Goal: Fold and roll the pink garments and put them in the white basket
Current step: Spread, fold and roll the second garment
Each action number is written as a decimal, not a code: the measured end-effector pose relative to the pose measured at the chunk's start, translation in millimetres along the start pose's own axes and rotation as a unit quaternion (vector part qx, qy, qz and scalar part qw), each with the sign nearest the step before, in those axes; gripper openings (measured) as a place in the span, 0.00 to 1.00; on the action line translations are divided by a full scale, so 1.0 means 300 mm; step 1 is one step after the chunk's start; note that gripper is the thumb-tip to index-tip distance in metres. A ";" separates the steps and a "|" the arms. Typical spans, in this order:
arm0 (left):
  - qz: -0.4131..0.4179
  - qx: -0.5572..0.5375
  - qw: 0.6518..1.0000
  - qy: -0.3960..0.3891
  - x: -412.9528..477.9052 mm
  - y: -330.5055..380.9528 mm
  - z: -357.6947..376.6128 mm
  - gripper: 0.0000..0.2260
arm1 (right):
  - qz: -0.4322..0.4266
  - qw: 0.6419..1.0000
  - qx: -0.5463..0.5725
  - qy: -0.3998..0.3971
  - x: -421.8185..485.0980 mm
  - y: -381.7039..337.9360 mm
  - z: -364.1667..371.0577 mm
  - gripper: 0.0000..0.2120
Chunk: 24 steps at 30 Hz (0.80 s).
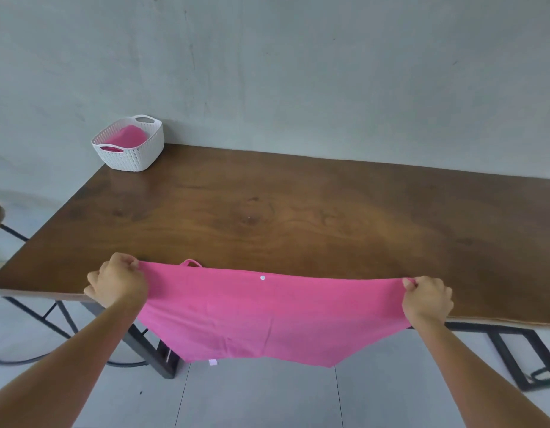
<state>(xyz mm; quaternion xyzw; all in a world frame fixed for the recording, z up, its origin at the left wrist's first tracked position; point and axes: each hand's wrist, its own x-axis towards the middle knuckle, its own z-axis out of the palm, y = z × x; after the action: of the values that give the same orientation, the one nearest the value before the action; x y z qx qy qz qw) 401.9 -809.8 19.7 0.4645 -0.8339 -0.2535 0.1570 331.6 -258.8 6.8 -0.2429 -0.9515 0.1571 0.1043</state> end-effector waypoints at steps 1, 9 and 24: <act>0.002 0.006 1.000 -0.001 0.012 0.016 0.015 0.09 | 0.006 1.000 0.003 0.002 0.018 -0.010 0.010 0.14; 0.026 0.044 0.999 0.007 0.093 0.136 0.134 0.09 | -0.002 0.998 0.037 0.053 0.137 -0.082 0.097 0.06; 0.030 0.017 0.999 0.025 0.343 0.402 0.354 0.08 | 0.009 0.997 0.010 0.077 0.462 -0.269 0.232 0.08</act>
<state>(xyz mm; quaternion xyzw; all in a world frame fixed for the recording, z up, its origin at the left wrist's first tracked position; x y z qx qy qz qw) 212.0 -815.1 3.5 0.4484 -0.8472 -0.2228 0.1775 158.6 -274.7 -12.6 -0.2617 -0.9367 0.1487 0.1786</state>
